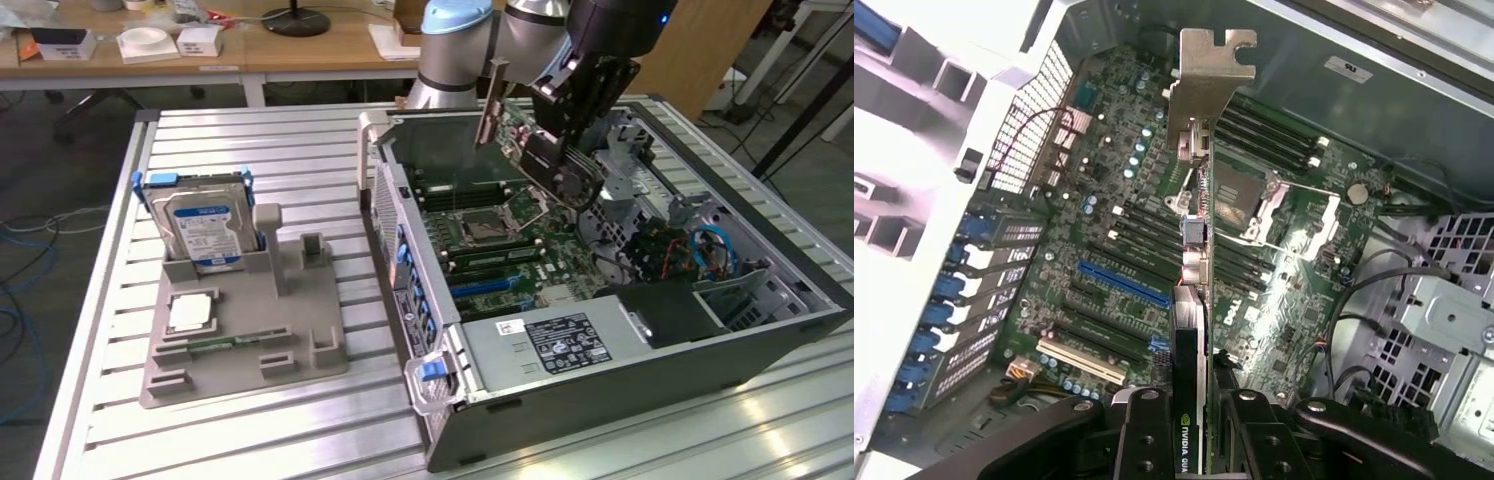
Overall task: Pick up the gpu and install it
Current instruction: 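Insert the gpu into the slot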
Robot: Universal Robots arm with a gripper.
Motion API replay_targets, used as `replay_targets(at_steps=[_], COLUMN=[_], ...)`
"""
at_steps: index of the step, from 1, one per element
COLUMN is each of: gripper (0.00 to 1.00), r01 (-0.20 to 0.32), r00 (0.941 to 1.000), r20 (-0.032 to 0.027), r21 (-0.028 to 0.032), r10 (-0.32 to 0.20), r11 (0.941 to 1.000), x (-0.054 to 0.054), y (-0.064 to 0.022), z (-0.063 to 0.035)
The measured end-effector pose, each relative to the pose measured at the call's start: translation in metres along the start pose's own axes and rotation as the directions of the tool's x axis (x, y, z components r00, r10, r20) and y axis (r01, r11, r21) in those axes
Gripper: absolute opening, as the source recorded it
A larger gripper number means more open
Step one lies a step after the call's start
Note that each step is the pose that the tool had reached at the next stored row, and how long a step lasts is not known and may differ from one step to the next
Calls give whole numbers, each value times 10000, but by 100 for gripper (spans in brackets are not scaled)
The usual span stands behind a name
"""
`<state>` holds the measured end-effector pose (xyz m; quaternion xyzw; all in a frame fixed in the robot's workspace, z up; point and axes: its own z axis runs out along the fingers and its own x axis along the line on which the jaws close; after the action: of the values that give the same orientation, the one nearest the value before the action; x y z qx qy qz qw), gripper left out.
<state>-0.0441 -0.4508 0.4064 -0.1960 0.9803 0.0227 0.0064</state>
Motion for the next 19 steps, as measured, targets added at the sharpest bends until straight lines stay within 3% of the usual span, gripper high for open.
replay_targets(at_steps=[19], gripper=[26], r01=[908], r00=[9959], r20=[-37], r21=[-21], r10=[-908], r11=[9959], x=[0], y=[0], z=[11])
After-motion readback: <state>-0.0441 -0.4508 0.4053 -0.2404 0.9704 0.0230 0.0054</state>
